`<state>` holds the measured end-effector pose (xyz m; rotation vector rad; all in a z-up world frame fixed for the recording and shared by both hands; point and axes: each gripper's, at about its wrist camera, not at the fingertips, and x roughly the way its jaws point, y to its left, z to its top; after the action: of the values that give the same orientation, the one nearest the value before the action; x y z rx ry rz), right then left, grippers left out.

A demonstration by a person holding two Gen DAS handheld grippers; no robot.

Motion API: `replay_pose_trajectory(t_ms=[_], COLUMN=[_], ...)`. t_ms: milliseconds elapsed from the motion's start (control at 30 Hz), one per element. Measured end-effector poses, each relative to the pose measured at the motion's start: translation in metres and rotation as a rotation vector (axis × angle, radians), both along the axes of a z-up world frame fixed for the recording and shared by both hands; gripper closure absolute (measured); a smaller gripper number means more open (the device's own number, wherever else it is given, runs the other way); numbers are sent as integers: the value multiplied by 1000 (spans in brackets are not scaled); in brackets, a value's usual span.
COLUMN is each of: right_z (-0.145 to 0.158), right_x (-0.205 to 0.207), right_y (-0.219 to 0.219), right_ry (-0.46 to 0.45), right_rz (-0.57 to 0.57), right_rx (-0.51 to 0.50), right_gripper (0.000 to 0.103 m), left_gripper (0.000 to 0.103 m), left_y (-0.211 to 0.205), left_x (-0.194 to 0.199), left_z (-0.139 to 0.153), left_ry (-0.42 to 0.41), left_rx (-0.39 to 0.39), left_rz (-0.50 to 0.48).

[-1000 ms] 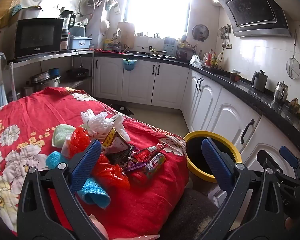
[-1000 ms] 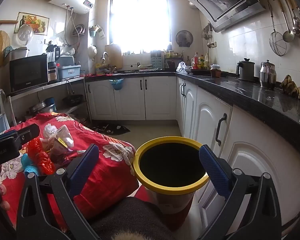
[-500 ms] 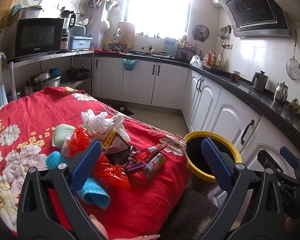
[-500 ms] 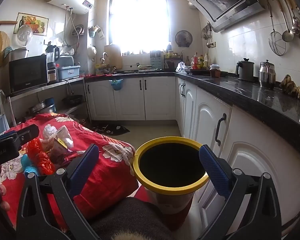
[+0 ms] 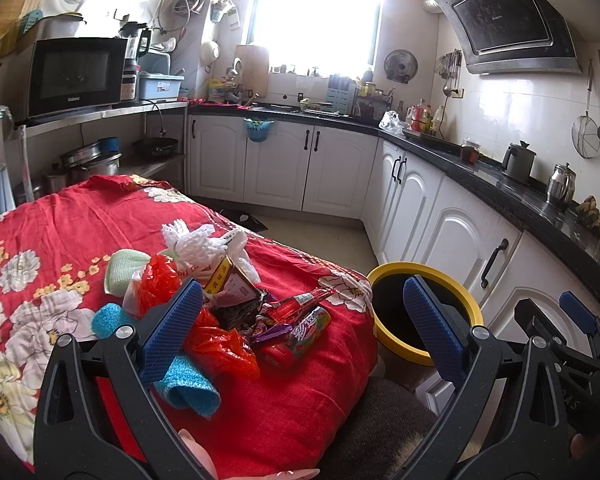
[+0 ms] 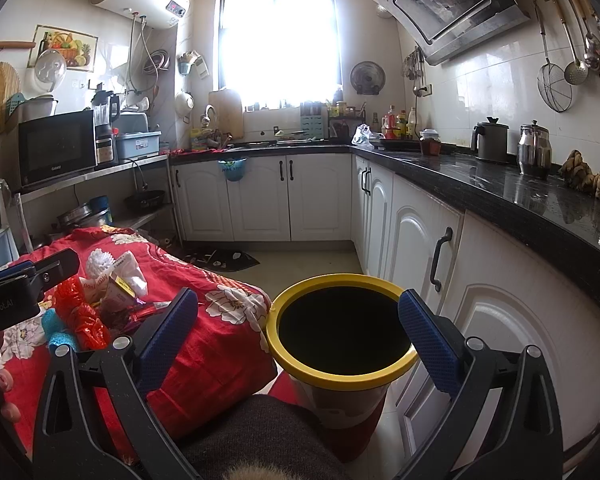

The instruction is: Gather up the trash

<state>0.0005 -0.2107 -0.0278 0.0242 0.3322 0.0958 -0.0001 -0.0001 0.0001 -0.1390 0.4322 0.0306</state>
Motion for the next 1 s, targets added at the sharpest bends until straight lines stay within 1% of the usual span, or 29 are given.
replay_pose_trajectory(t_ms=[667, 1000], right_z=[2, -1], right_x=[1, 6], right_y=[3, 14], right_ry=[3, 25], right_rz=[11, 62], right_rx=[-6, -15], right_gripper=[5, 5], left_gripper=[11, 11], left_y=[0, 16], left_x=[0, 2], left_z=[0, 0], left_ry=[1, 3], left_rx=[1, -14], left_rz=[4, 43])
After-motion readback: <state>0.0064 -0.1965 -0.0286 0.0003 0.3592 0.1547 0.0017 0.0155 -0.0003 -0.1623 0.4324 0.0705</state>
